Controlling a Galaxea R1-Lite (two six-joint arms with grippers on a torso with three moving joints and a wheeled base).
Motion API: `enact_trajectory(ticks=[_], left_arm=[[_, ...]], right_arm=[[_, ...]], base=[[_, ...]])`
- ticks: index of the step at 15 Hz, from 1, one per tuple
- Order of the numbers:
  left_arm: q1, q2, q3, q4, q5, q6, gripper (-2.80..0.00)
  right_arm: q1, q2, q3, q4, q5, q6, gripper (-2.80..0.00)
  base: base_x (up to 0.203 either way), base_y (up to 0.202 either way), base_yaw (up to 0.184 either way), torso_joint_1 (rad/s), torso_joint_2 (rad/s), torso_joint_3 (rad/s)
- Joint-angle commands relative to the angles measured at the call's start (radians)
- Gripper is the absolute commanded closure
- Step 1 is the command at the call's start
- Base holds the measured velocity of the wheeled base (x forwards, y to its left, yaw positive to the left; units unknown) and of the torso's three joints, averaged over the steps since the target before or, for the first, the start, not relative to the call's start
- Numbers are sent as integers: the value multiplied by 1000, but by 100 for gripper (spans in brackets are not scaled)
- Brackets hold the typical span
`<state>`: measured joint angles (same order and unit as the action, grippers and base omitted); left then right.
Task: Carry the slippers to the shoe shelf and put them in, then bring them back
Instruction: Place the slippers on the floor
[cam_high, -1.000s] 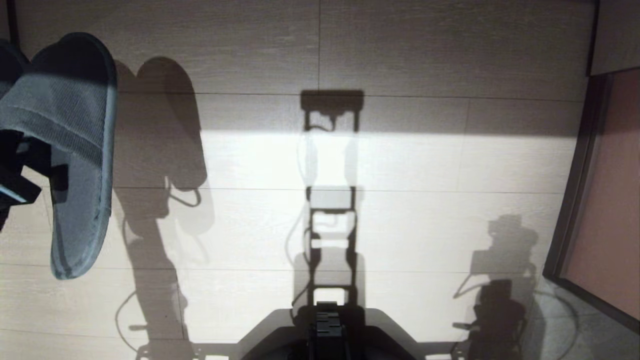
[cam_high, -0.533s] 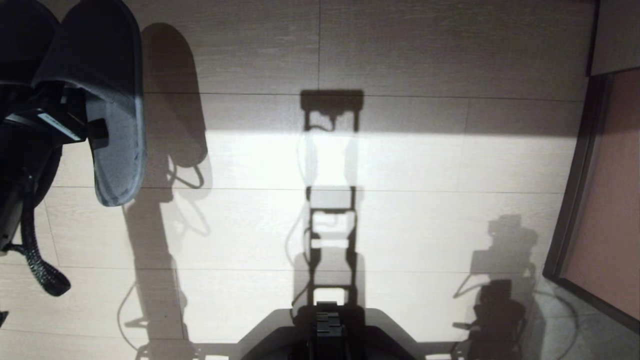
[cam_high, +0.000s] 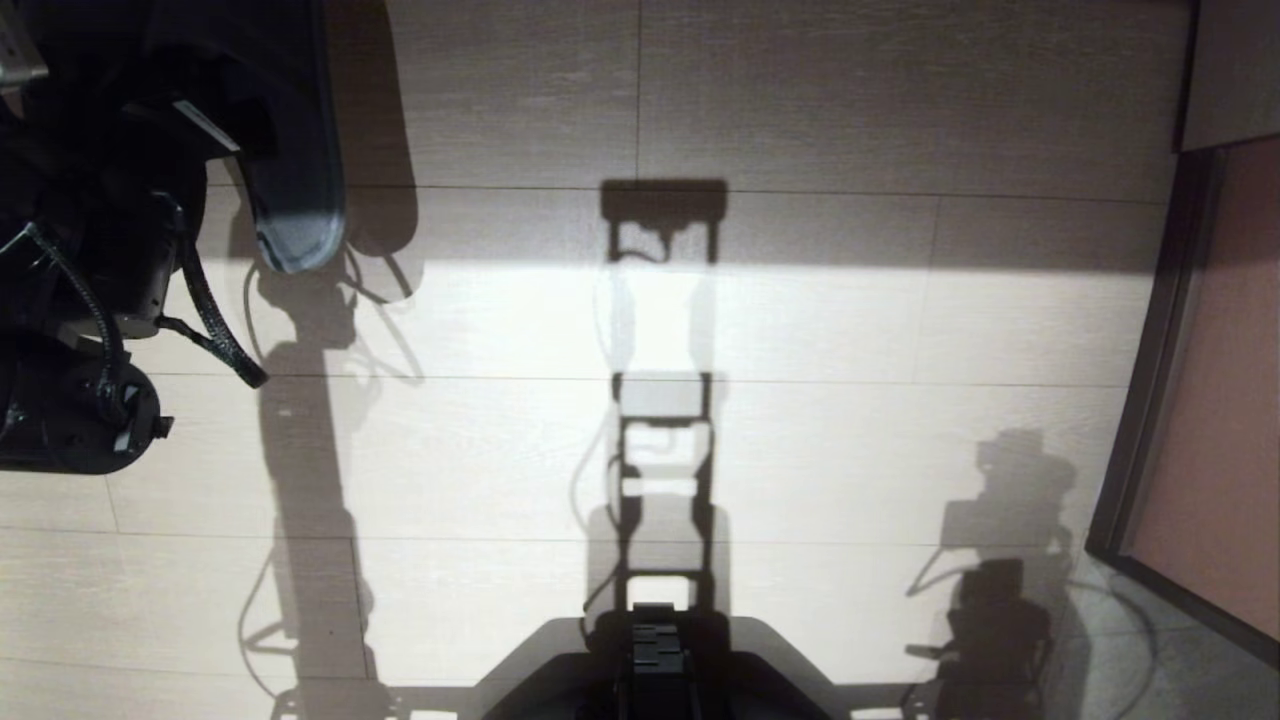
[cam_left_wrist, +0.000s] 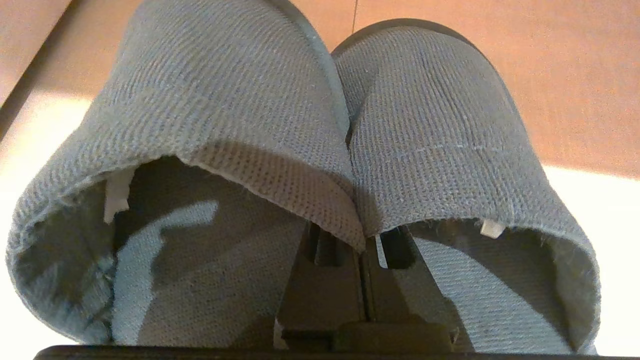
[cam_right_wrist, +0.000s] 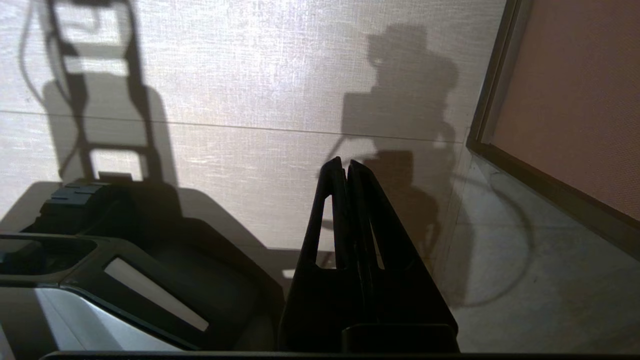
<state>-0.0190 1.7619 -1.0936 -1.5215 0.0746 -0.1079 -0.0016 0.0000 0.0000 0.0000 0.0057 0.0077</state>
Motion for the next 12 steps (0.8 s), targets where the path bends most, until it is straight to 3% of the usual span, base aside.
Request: enact_trajectory(ticks=[1, 7, 12], left_arm=[[7, 86, -122, -9, 2, -2, 0], [43, 225, -398, -9, 2, -5, 0], [41, 287, -518, -9, 1, -6, 0]], right_arm=[[0, -2, 0, 0, 0, 0, 0], [2, -2, 0, 0, 0, 0, 0], [1, -2, 0, 0, 0, 0, 0]], base=[[0, 0, 0, 0, 0, 0], [0, 0, 0, 0, 0, 0], [0, 0, 0, 0, 0, 0]])
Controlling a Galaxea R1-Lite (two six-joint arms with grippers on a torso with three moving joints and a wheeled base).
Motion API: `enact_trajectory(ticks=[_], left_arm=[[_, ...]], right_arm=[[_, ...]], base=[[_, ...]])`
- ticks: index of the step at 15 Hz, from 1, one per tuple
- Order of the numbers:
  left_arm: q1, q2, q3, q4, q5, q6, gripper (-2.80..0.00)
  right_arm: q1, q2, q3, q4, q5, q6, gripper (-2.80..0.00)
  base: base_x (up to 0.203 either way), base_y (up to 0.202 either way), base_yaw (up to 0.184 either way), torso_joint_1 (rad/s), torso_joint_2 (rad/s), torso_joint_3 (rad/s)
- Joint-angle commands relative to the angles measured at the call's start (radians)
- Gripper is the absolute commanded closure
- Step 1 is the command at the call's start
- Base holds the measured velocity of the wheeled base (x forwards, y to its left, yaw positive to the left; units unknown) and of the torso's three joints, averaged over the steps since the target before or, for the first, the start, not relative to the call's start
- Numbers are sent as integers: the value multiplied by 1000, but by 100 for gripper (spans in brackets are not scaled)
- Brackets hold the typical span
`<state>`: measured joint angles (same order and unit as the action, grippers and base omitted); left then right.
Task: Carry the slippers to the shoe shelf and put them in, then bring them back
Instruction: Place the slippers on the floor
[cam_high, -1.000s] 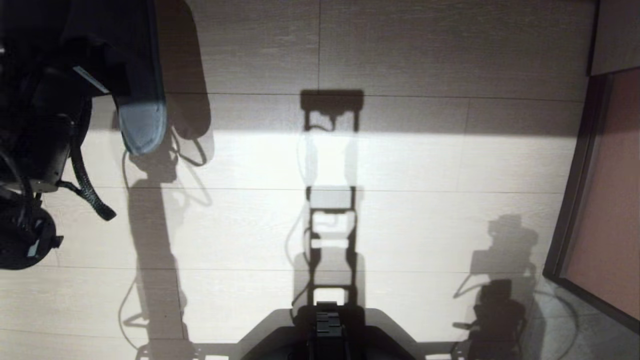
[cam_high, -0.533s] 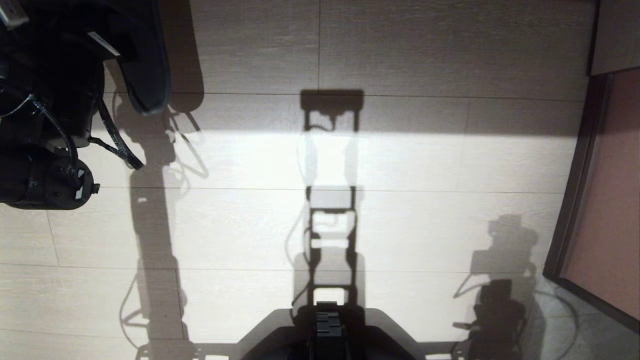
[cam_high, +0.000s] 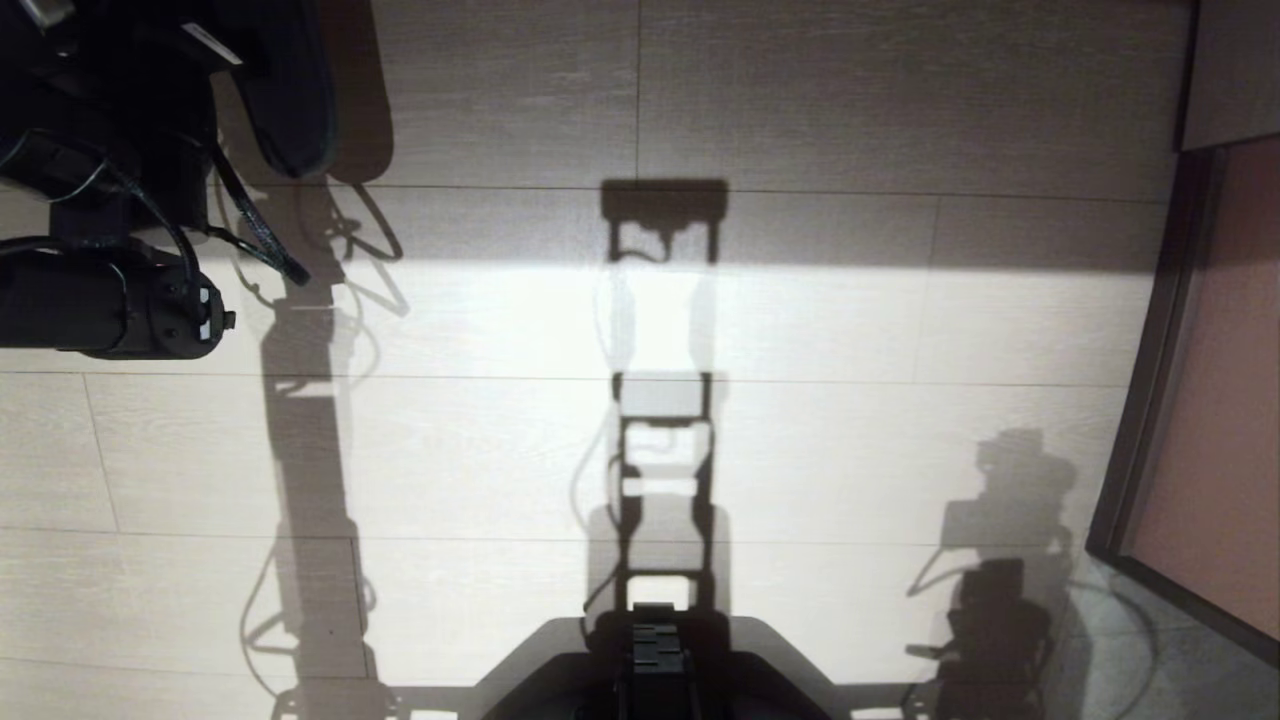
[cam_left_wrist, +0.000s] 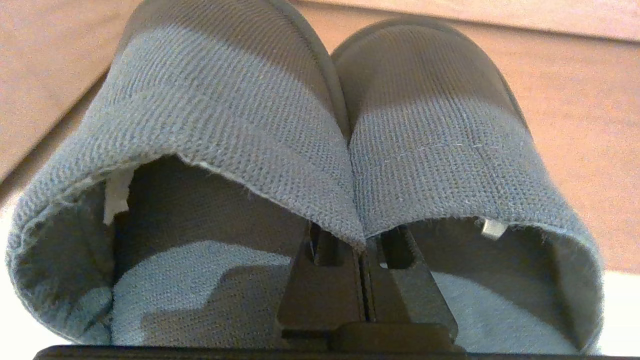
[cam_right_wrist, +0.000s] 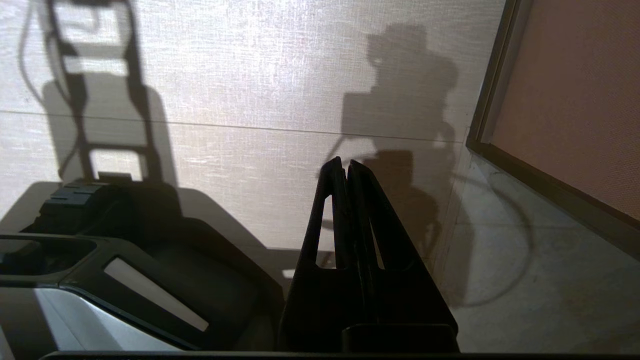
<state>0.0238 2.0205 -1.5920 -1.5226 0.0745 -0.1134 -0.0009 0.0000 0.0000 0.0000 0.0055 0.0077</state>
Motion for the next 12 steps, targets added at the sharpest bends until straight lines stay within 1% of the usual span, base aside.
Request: enact_trajectory(ticks=[1, 10, 12], left_arm=[[-2, 37, -22, -7, 1, 0, 0], [-12, 85, -15, -7, -54, -4, 0], [-12, 89, -19, -7, -71, -15, 0]], right_arm=[[-1, -2, 0, 0, 1, 0, 0], [-1, -2, 0, 0, 1, 0, 0], [-1, -2, 0, 0, 1, 0, 0]], base=[[0, 0, 0, 0, 0, 0], [0, 0, 0, 0, 0, 0], [0, 0, 0, 0, 0, 0]])
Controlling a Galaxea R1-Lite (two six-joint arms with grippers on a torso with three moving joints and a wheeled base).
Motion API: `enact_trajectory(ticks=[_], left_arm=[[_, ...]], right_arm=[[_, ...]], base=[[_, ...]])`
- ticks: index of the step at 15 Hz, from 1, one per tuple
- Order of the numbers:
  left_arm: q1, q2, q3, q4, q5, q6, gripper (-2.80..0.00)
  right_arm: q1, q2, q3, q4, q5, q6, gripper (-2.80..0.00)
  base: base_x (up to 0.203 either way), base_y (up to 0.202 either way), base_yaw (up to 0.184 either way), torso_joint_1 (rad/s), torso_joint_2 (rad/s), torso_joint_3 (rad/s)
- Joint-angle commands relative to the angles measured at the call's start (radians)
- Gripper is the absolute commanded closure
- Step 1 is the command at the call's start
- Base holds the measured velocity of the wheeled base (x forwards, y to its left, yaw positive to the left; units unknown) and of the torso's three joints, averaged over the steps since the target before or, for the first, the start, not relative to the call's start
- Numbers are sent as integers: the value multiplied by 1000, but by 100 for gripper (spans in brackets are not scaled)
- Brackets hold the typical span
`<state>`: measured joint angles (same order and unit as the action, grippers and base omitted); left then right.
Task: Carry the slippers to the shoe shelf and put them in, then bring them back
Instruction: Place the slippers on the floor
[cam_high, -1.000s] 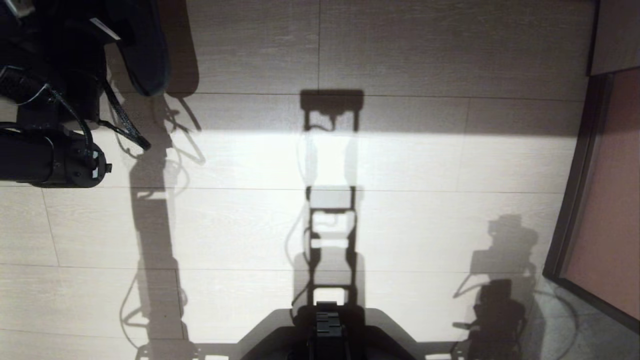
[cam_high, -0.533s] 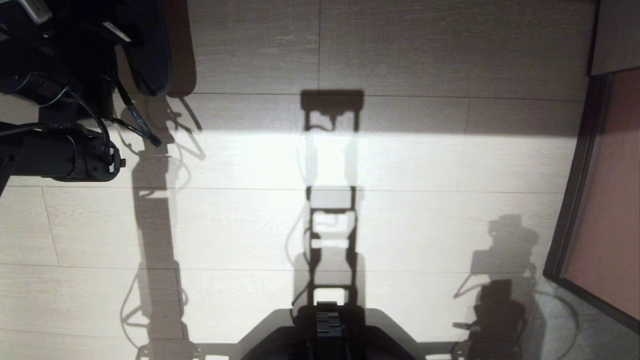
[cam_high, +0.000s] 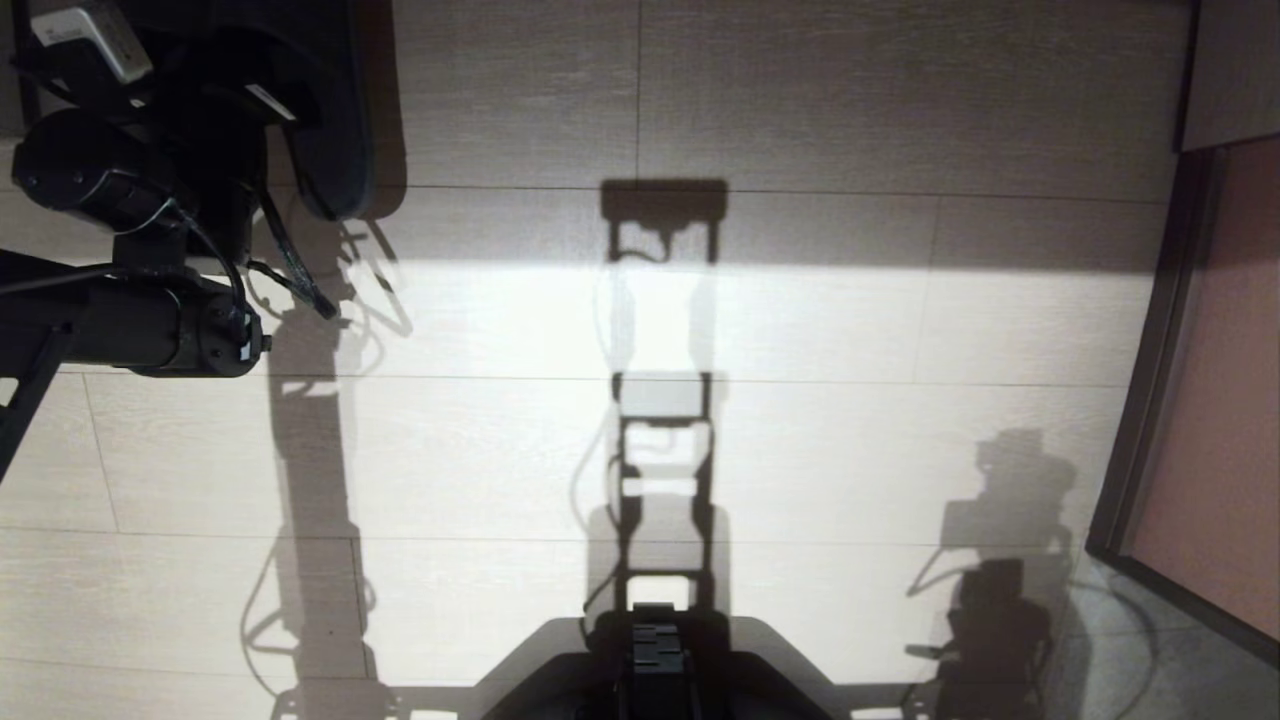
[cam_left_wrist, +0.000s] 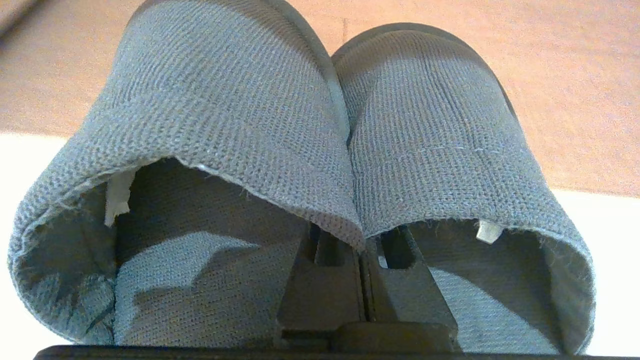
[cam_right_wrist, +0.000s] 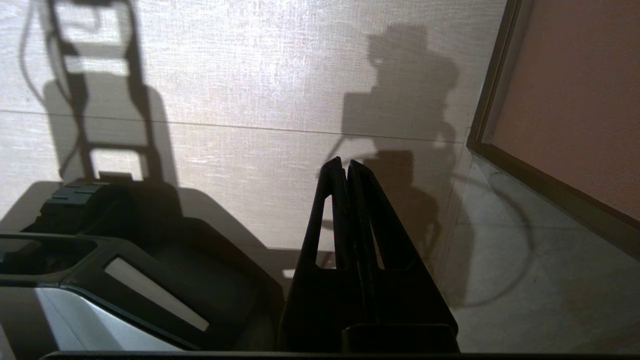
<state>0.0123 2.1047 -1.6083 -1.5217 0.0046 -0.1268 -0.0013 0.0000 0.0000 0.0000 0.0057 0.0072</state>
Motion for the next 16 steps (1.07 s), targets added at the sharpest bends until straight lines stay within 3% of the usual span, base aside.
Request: enact_trajectory(ticks=[1, 10, 11, 16], left_arm=[[0, 8, -2, -8, -6, -5, 0], [0, 24, -5, -8, -26, 2, 0], [0, 21, -4, -7, -26, -1, -280], [0, 15, -2, -5, -29, -5, -280]], right_arm=[[0, -2, 0, 0, 0, -1, 0], [0, -2, 0, 0, 0, -1, 0], [1, -2, 0, 0, 0, 0, 0], [0, -2, 0, 0, 0, 0, 0]], base=[[0, 0, 0, 0, 0, 0], [0, 0, 0, 0, 0, 0], [0, 0, 0, 0, 0, 0], [0, 0, 0, 0, 0, 0]])
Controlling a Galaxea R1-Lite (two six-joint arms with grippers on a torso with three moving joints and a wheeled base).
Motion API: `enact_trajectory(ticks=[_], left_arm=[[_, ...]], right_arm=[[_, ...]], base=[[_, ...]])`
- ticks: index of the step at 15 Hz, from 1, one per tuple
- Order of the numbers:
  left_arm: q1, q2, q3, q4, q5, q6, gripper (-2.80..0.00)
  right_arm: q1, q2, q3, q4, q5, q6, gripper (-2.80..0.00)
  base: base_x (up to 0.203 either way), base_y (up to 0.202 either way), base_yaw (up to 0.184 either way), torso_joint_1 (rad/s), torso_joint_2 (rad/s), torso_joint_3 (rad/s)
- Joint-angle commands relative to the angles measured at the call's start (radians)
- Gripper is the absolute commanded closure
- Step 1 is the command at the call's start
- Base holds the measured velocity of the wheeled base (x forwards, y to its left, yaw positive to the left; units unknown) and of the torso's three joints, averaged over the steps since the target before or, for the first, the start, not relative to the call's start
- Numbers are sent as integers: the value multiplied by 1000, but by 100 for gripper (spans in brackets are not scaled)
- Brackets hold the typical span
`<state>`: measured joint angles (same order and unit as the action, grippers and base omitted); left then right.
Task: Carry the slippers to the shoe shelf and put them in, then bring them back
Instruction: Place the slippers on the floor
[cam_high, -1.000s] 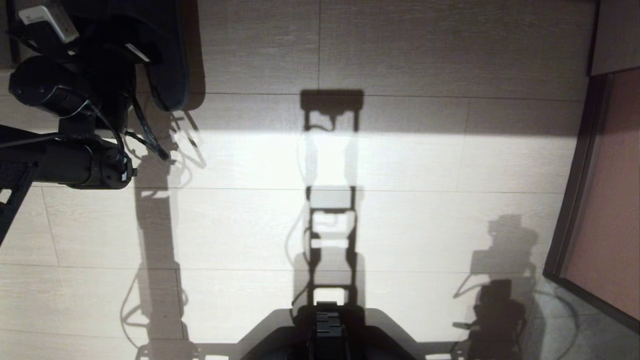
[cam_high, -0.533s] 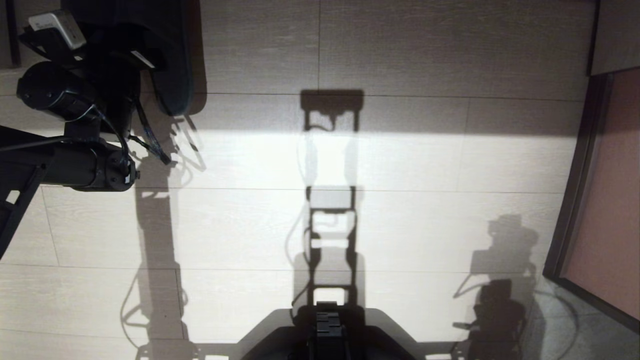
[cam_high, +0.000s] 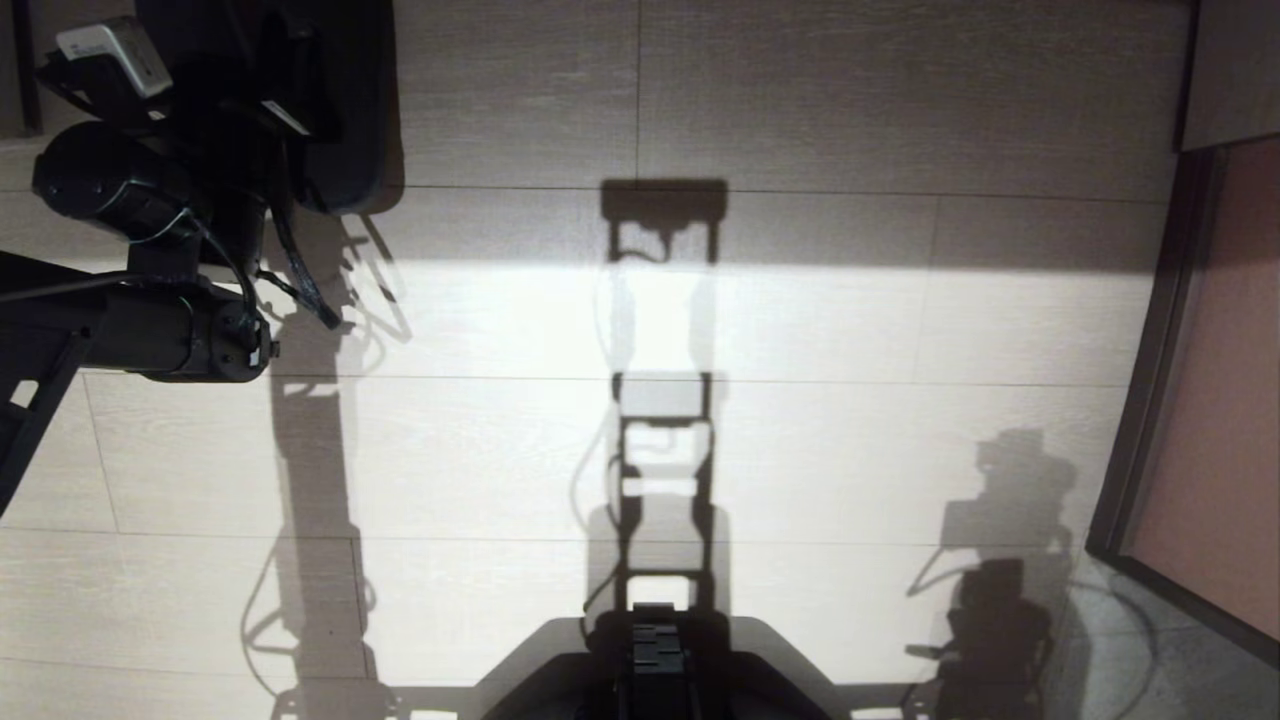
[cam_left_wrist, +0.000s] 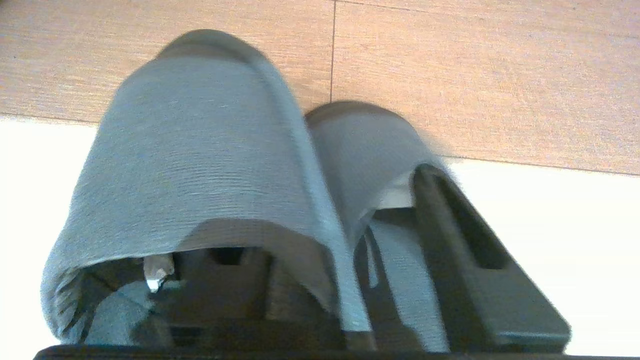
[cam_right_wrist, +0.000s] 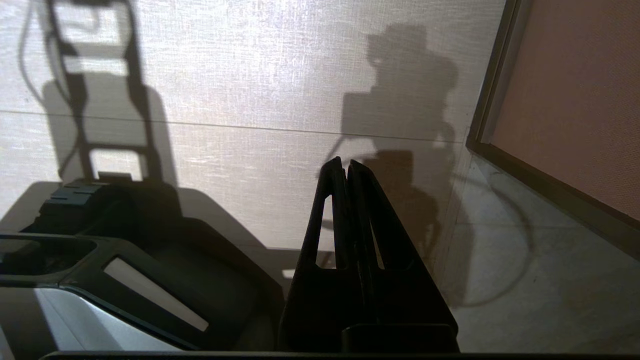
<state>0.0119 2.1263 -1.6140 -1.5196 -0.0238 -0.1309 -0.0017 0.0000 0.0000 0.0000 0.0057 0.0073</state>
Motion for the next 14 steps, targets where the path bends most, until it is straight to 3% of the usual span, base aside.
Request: enact_trajectory(ticks=[1, 9, 14], left_arm=[[0, -8, 5, -7, 1, -1, -280], [2, -33, 31, 2, -11, -1, -280], [8, -118, 134, 107, -48, -4, -280]], right_arm=[[2, -2, 0, 0, 0, 0, 0], [0, -2, 0, 0, 0, 0, 0], [0, -2, 0, 0, 0, 0, 0]], base=[[0, 0, 0, 0, 0, 0], [0, 0, 0, 0, 0, 0], [0, 0, 0, 0, 0, 0]])
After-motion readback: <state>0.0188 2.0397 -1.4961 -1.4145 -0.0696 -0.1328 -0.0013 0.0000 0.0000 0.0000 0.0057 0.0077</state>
